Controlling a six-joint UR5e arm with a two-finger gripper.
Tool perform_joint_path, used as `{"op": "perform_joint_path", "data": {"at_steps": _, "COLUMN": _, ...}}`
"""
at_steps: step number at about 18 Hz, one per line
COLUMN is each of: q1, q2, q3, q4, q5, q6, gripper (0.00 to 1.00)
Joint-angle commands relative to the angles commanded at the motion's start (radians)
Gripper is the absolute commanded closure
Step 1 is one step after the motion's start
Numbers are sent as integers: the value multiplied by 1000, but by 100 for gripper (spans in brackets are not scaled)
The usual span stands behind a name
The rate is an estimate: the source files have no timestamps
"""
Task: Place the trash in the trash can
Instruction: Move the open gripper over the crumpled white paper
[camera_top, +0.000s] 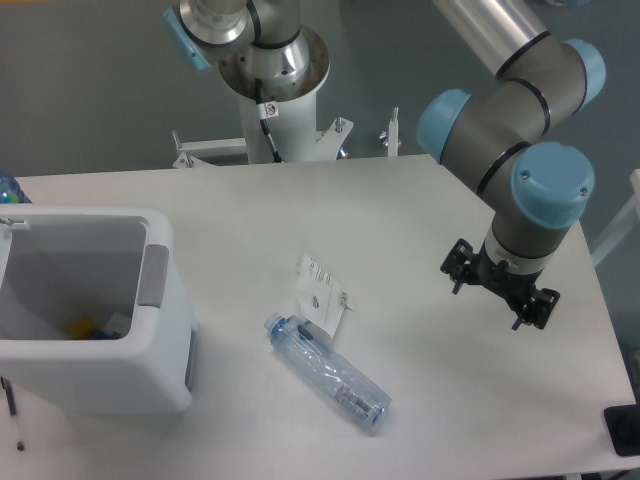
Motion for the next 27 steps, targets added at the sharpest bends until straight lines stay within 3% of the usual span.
{"op": "perform_joint_path", "data": {"at_steps": 7, "q1": -14, "q2": 0, "q3": -6, "q4": 11, "q5": -2, "q6": -2, "gripper": 0}}
{"op": "perform_joint_path", "data": {"at_steps": 12, "q1": -38, "q2": 26, "q3": -83, "q4": 67, "q5": -2, "q6": -17, "gripper": 0}}
{"op": "perform_joint_path", "data": {"at_steps": 16, "q1": -75, "q2": 51, "q3": -147, "q4": 112, "q5": -6, "q6": -141, "gripper": 0}}
{"op": "perform_joint_path", "data": {"at_steps": 20, "q1": -152, "q2": 61, "q3": -213, "q4": 208, "q5": 0, "q6": -311, "gripper": 0}}
{"op": "perform_joint_path", "data": {"at_steps": 23, "q1": -199, "q2": 71, "q3": -255, "q4": 245, "q5": 14, "q6": -417, "gripper": 0}}
{"op": "perform_joint_path", "data": {"at_steps": 27, "q1": -253, "q2": 80, "q3": -287, "q4": 242, "q5": 23, "q6": -448, "gripper": 0}}
